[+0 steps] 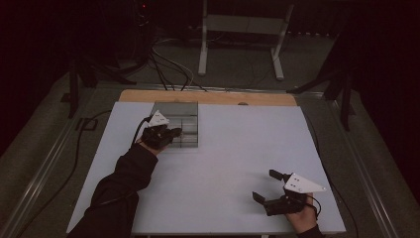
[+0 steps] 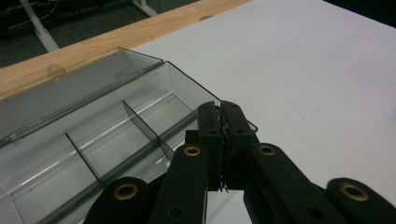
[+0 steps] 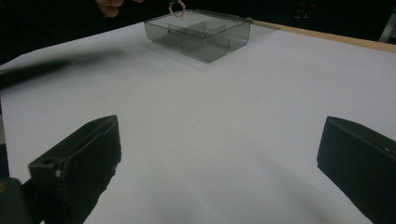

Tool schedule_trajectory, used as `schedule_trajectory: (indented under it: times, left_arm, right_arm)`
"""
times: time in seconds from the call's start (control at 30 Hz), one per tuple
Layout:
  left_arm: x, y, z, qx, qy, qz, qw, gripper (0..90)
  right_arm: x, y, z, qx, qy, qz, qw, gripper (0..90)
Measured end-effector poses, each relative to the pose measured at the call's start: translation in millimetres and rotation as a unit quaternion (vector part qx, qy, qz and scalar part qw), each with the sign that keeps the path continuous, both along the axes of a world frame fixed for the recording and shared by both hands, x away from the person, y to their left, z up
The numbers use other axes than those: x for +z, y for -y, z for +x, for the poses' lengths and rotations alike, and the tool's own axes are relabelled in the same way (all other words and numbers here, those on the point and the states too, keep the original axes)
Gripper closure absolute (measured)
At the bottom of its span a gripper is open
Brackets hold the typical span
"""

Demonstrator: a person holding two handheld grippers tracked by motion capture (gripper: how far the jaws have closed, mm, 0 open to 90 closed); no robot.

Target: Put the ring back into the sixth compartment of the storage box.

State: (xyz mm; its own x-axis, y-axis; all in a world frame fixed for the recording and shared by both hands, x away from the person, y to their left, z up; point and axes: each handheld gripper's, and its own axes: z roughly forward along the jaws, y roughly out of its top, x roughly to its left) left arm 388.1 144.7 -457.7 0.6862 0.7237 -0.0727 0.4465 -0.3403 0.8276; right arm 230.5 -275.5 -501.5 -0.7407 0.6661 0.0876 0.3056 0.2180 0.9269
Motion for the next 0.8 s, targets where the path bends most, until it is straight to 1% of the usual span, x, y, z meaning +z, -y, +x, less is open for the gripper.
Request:
schedule_trajectory:
  times: [0.17, 0.23, 0.27, 0.33, 0.4, 0.5, 0.8]
  left_arm:
    - [-3.5, 3.3, 5.7, 0.002, 0.001, 0.001, 1.0000, 90.0]
    - [-4.3, 3.4, 6.9, 0.001, -0.002, -0.001, 1.0000, 90.0]
    - [-5.8, 4.7, 8.7, 0.001, -0.001, 0.003, 1.0000, 90.0]
    - [-7.1, 5.8, 10.5, 0.001, -0.003, 0.002, 1.0000, 90.0]
    - [-8.9, 7.1, 12.2, 0.003, -0.005, -0.003, 1.0000, 90.0]
    - [-12.0, 9.5, 14.5, 0.003, -0.007, 0.001, 1.0000, 89.9]
    - [-18.7, 13.8, 19.8, 0.006, -0.011, 0.001, 0.9999, 89.9]
  right_arm:
    - [-0.2, -0.2, -0.2, 0.000, 0.000, 0.000, 1.0000, 0.0]
    - [-0.2, -0.1, -0.1, -0.001, -0.001, 0.000, 1.0000, 0.0]
    - [-0.2, -0.1, -0.1, -0.001, -0.001, 0.001, 1.0000, 0.0]
    - [-0.3, -0.2, -0.1, -0.001, -0.001, 0.001, 1.0000, 0.0]
    - [-0.5, -0.1, 0.1, -0.002, -0.003, 0.001, 1.0000, 0.0]
    - [-0.4, -0.5, -0.2, -0.002, -0.002, 0.001, 1.0000, 0.0]
    - [-0.7, -0.7, 0.0, -0.003, -0.004, 0.002, 1.0000, 0.0]
